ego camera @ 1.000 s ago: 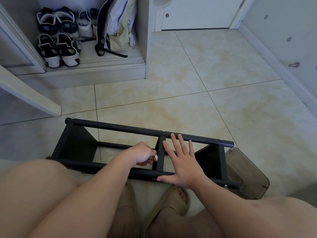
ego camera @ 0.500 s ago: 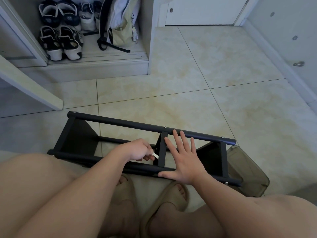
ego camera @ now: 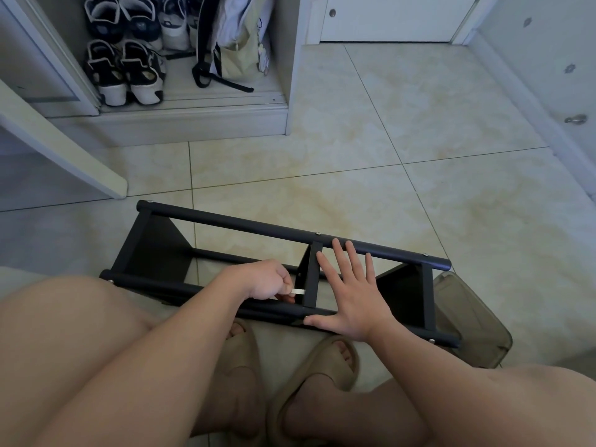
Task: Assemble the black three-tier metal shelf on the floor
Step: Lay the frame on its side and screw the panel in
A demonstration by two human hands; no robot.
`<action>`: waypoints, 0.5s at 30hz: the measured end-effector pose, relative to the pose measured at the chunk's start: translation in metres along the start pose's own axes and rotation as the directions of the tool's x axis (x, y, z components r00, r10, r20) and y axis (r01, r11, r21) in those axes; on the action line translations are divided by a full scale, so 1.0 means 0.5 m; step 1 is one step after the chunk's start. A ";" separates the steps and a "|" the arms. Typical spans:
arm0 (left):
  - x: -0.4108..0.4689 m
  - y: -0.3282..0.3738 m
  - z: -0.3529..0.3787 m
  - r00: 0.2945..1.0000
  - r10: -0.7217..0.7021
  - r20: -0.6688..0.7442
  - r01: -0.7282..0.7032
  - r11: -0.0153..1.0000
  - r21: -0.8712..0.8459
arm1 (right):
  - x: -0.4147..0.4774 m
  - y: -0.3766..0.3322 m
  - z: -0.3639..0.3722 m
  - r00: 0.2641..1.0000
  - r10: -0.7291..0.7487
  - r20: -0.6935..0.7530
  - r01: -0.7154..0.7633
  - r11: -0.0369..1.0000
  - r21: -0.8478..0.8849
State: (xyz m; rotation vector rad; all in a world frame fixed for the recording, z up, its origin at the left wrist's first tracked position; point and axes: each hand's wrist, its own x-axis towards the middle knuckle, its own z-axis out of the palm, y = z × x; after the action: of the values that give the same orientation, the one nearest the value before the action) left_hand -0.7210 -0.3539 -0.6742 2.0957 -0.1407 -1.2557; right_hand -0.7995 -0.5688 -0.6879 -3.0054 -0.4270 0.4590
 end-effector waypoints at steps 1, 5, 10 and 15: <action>0.000 0.000 0.001 1.000 0.003 -0.002 -0.003 1.000 0.023 | 0.000 0.000 0.000 1.000 0.000 0.001 0.000 1.000 0.000; 0.002 -0.001 0.002 1.000 0.002 -0.003 -0.002 0.991 0.132 | 0.001 -0.001 -0.001 1.000 -0.001 0.000 0.001 1.000 0.001; 0.000 0.003 0.007 1.000 -0.015 0.000 0.014 0.982 0.191 | 0.000 -0.003 -0.004 1.000 -0.001 0.006 0.001 1.000 -0.002; -0.011 0.014 0.004 0.998 -0.069 -0.005 0.069 0.979 0.194 | 0.000 -0.002 -0.006 1.000 -0.001 0.003 0.001 1.000 0.011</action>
State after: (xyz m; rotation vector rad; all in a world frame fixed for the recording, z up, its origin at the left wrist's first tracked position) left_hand -0.7241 -0.3580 -0.6666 2.2830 -0.2002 -1.3314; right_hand -0.7989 -0.5678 -0.6849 -2.9938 -0.4249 0.4643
